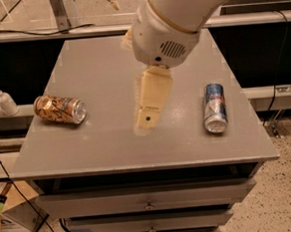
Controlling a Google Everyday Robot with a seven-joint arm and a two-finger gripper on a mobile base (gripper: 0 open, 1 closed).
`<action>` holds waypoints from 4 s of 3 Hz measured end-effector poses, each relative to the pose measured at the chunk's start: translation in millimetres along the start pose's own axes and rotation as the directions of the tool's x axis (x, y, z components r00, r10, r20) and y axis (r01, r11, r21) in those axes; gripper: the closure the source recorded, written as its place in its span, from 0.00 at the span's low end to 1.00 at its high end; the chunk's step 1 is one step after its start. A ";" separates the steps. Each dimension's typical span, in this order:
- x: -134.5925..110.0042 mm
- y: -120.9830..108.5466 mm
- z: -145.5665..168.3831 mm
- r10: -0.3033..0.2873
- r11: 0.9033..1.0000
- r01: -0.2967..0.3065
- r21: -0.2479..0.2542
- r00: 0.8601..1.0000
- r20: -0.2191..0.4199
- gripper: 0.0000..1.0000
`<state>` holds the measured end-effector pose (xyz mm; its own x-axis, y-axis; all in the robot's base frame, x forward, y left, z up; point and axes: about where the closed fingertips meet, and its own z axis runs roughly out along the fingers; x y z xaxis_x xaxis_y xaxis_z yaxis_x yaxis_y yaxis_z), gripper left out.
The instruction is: Place orange can upright
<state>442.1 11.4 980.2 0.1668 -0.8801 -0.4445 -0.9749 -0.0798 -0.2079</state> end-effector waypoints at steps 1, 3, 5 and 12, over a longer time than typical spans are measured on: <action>-40.3 -26.2 30.2 -0.031 0.999 0.031 -0.008 0.999 0.044 0.00; -94.8 -51.0 63.5 -0.097 0.995 0.100 -0.027 0.990 0.102 0.00; -120.9 -66.3 104.7 -0.074 0.995 0.083 -0.048 0.984 0.165 0.00; -124.2 -115.6 248.6 0.123 0.985 -0.114 -0.133 0.991 0.061 0.64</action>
Offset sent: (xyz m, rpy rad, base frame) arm 0.0736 0.1863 -0.0046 0.1278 -0.0125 0.2003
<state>570.7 246.3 842.8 0.0542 -0.8531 -0.5189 -0.9985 -0.0402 -0.0382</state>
